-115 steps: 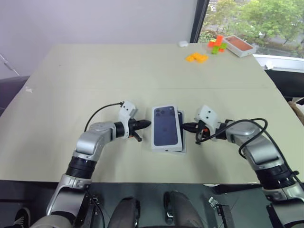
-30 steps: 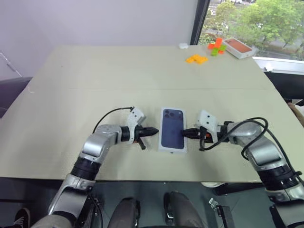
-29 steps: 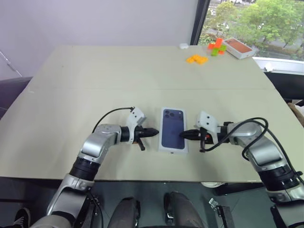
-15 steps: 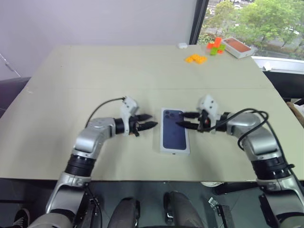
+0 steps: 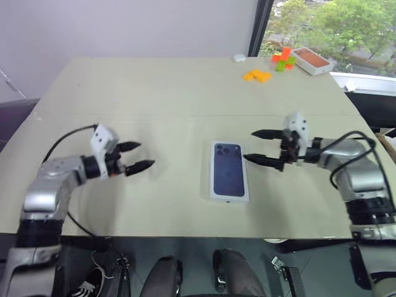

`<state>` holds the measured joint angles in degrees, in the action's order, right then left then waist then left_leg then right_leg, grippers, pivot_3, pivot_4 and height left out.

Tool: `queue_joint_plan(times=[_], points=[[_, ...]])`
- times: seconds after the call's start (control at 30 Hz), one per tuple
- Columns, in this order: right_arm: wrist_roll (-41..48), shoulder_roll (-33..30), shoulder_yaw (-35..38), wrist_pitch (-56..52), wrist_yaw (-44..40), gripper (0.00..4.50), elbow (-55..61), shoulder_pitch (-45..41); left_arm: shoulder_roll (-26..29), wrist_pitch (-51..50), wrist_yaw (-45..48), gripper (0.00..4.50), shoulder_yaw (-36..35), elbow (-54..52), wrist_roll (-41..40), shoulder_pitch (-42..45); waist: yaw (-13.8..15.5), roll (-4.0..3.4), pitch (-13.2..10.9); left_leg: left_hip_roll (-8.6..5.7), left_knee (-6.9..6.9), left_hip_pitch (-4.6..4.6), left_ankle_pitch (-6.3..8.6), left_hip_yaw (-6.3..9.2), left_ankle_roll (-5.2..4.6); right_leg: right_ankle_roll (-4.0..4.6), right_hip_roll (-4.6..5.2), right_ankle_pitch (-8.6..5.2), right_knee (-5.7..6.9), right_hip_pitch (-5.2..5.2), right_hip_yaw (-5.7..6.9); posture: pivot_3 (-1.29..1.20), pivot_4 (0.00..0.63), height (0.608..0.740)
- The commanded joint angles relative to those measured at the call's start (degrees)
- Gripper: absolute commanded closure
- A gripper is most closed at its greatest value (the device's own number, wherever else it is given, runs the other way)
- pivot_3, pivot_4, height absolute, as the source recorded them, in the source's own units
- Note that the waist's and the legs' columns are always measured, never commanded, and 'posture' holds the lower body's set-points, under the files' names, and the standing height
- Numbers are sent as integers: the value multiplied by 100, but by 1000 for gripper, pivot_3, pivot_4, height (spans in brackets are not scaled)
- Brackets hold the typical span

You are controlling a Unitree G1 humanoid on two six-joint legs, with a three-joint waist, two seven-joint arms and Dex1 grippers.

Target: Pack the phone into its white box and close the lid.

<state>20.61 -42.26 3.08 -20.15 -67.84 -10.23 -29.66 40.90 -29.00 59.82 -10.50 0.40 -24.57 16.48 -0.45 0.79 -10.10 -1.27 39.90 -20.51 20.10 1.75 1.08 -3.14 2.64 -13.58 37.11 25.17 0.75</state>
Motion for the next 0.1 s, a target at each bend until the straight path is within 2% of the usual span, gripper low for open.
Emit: queue_joint_plan(times=[0.03, 0.1], points=[[137, -111, 191, 240, -197, 27, 57, 149, 221, -58, 46, 0, -354, -467, -286, -269, -9, -1, -1, 0, 0, 2, 0, 0, 0, 0, 0, 0, 2, -1, 0, 0, 150, 740], [226, -260, 364, 250, -320, 27, 56, 321, 316, 0, 36, 0, -620, -573, -344, -664, -16, -2, -1, 1, 0, 8, 0, -1, 0, 1, 1, 0, 7, -5, -1, 0, 150, 740]])
